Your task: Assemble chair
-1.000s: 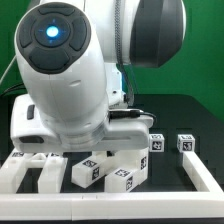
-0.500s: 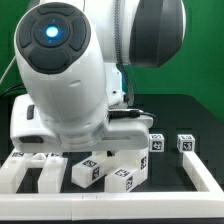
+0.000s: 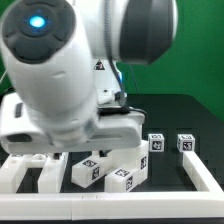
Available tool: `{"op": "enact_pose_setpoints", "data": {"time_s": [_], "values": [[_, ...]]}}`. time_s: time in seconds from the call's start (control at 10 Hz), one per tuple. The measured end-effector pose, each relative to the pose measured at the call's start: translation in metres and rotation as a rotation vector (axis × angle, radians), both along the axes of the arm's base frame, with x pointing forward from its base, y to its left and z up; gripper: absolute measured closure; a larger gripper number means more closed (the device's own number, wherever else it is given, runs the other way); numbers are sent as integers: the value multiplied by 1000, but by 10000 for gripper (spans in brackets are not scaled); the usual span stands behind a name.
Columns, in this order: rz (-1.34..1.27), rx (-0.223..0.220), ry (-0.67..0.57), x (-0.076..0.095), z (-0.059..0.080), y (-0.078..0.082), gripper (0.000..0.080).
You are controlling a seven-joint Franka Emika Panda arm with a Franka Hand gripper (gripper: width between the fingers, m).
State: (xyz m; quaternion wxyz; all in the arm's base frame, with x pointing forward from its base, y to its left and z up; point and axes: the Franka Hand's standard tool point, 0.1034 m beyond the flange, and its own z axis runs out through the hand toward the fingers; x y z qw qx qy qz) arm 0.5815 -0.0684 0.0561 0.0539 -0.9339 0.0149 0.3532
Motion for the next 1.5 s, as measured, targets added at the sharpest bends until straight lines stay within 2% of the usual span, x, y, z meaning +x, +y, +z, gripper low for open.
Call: {"op": "enact_pose_setpoints", "data": {"time_s": [0.1,0.2,0.7,0.8,1.0,1.1,1.2,1.3,1.4,1.5], "values": [[-5,7,-3,5,11,-7,150],[-5,3,-17,9,15,-11,150],[-6,3,-23,10,12,-13,150],[47,40,-55,14,17,-26,150],[60,55,-96,13,35,-49,150],[48,34,-215,19,36,-57,150],[33,7,-325,8,39,-59,150],[13,-18,-395,-5,33,-55,150],[14,-25,-431,-8,33,-57,150],[16,-50,-525,2,34,-63,150]]}}
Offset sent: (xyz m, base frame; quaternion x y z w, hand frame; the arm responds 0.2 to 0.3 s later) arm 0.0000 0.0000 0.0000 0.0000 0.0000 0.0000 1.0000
